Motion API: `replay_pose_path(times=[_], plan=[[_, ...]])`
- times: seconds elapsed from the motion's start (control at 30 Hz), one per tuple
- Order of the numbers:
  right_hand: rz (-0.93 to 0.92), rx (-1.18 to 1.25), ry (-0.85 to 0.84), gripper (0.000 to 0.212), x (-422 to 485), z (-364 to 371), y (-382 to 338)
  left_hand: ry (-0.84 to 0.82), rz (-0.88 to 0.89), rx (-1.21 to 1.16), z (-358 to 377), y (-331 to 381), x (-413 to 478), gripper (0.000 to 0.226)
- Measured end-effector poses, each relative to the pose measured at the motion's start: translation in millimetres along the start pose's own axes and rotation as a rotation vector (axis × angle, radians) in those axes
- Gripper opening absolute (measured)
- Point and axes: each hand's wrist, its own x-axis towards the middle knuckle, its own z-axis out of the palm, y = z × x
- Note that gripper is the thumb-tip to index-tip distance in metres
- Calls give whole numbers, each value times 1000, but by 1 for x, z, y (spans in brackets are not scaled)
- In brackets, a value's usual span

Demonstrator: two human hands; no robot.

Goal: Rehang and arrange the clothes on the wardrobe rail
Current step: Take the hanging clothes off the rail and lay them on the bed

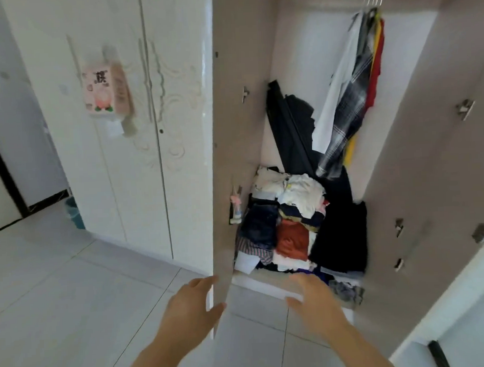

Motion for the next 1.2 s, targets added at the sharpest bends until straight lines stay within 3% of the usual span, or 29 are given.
replay_pose_path(times=[0.5,0.9,1.2], plan=[[101,93,421,49,194,-149,18,-25,484,-246,-30,126,310,53],[-128,112,632,49,381,-295,59,218,549,-381,-49,254,507,50],[-326,197,793,46,529,-402,62,352,530,-622,-83,322,637,45]])
